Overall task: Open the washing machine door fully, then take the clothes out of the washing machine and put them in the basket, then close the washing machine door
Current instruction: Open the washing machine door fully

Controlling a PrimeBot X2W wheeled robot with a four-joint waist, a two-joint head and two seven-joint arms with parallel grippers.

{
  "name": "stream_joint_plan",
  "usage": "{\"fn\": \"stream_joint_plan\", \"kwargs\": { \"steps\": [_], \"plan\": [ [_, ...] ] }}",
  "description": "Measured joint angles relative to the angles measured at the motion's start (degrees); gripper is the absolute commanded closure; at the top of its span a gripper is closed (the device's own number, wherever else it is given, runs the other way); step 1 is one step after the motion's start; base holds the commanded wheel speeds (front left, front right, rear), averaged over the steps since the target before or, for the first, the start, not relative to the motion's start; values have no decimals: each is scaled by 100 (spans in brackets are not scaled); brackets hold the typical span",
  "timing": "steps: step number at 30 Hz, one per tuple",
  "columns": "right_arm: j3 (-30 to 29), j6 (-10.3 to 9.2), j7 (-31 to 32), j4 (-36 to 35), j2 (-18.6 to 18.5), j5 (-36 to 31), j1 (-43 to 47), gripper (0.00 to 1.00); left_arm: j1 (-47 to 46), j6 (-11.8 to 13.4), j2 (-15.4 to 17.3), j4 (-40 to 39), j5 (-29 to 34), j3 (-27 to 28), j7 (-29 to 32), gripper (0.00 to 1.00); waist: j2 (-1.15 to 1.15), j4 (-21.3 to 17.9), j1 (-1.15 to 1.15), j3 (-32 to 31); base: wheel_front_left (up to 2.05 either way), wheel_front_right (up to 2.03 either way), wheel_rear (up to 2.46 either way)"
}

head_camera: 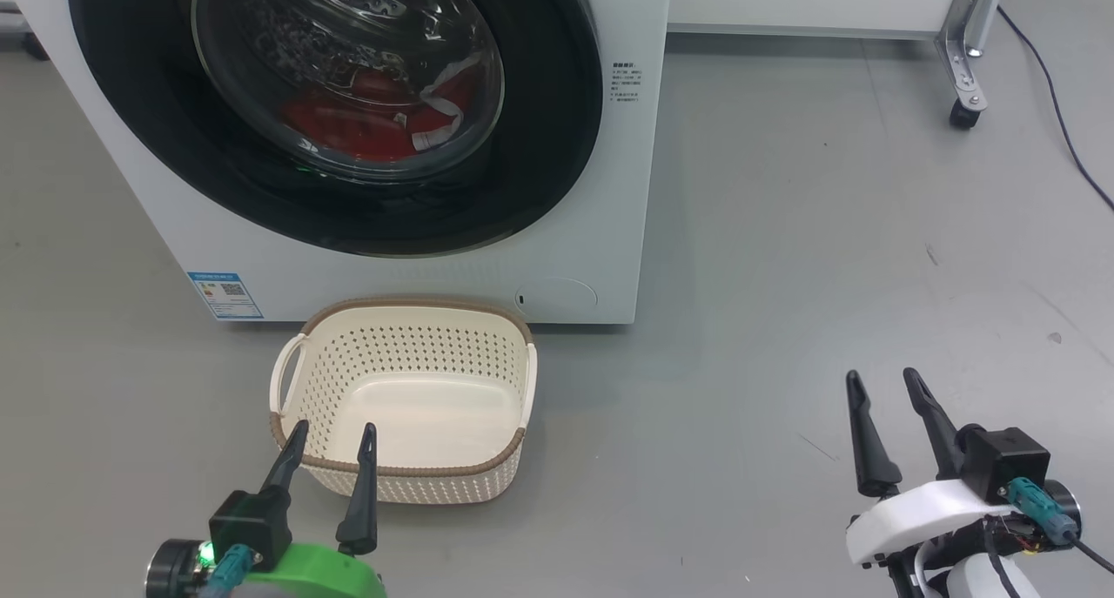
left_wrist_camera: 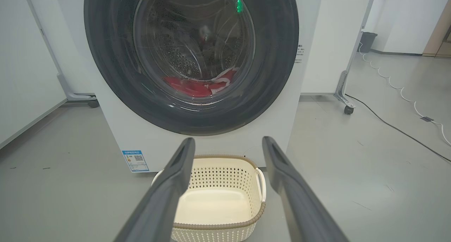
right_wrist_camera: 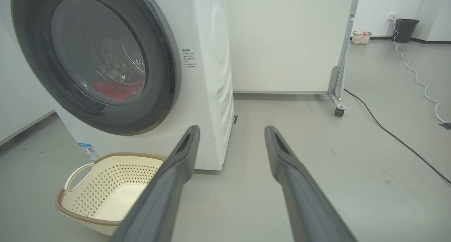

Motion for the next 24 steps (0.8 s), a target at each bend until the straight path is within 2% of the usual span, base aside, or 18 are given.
{"fn": "stream_joint_plan", "kwargs": {
  "steps": [1, 9, 14, 18, 20, 24],
  "plan": [
    [-24, 0, 0, -8, 9, 48, -1, 100, 0, 0, 0, -2, 0, -13, 0, 0, 0, 5, 0, 8, 0, 0, 0],
    [-240, 10, -34, -154, 81, 492, -87, 100, -18, 0, 2, -62, 1, -101, -1, 0, 0, 100, 0, 173, 0, 0, 0],
    [-394, 80, -47, -178, 93, 764, -248, 100, -124, 0, 2, -92, 12, -138, -1, 0, 0, 158, 0, 311, 0, 0, 0],
    [-620, 134, -46, -248, 102, 1162, -483, 100, -257, -1, 3, -199, 34, -162, -1, 0, 0, 230, 0, 481, 0, 0, 0],
    [-802, 199, 10, -304, 116, 1601, -735, 100, -336, -2, 3, -238, 34, -189, -1, 0, 0, 286, 0, 630, 0, 0, 0],
    [-1051, 210, 169, -330, 141, 2131, -1113, 100, -425, -11, 3, -297, 33, -271, -1, 0, 0, 368, 0, 849, 0, 0, 0]
  ]
}}
